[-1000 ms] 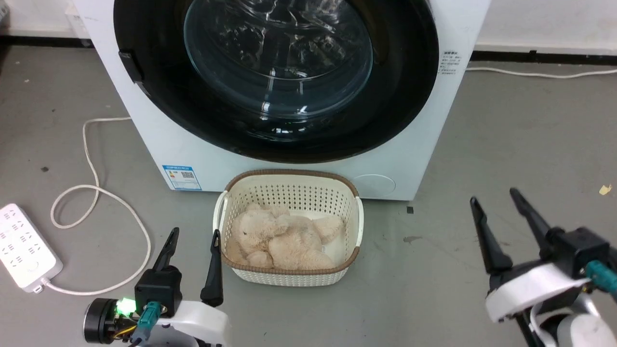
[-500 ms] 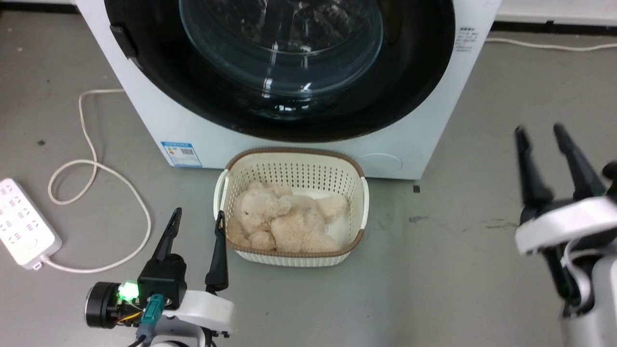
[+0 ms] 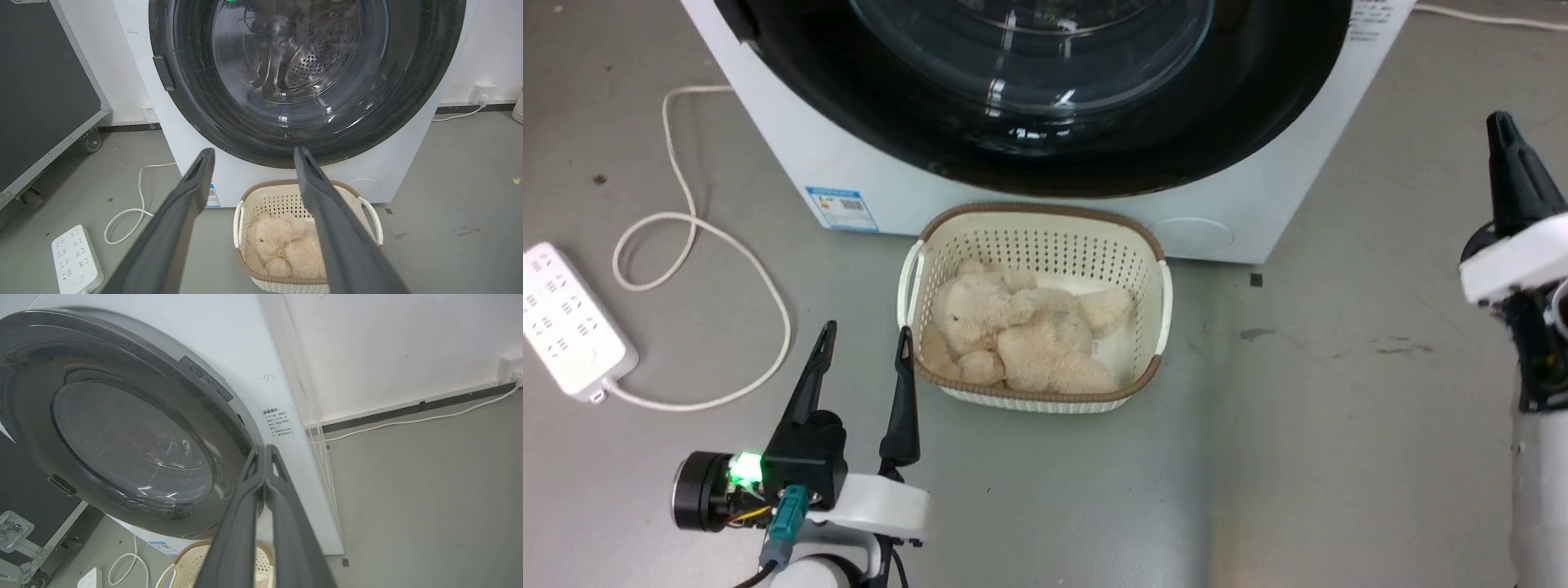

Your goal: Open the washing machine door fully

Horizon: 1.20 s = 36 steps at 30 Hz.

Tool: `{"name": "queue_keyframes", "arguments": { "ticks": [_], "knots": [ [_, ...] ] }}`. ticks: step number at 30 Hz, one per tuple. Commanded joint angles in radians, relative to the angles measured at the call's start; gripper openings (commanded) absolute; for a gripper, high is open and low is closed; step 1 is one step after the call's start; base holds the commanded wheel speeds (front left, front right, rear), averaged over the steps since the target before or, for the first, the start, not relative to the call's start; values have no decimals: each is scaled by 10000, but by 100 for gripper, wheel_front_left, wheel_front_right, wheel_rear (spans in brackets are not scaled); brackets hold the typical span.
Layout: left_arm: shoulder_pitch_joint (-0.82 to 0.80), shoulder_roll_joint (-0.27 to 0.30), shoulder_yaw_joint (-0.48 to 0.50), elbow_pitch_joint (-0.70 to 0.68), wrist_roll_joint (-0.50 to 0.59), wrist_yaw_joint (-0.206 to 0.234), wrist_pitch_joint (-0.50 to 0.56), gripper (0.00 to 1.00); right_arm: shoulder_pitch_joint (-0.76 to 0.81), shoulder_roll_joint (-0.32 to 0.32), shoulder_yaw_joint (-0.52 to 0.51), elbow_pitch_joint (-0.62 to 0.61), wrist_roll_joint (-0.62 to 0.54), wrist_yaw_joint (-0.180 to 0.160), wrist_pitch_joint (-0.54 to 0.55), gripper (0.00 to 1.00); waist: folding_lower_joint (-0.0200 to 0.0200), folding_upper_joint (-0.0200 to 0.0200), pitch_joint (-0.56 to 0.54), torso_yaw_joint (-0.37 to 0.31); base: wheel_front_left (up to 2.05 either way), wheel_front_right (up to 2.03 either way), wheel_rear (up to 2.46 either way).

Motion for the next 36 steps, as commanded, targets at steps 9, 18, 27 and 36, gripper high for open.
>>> {"name": "queue_keyframes", "arguments": {
  "ticks": [9,18,27,36],
  "knots": [
    [-420,81,-237,-200,-63,248,-298,100,-2001,-207,-954,1658,1174,-4,1090,0,-2,-1,621,357,0,0,0],
    [-679,63,-462,-350,-79,393,-486,100,-3708,-512,-1846,3078,2199,-4,2697,0,-2,-1,1156,740,0,0,0],
    [-808,72,-726,-591,-48,556,-674,100,-5561,-869,-2802,4914,2758,-5,4132,0,-2,-1,1589,1133,0,0,0],
    [-981,98,-1062,-743,-4,687,-862,100,-7236,-1336,-3589,6548,3058,-6,5032,0,-2,-1,1949,1531,0,0,0]
  ]
}}
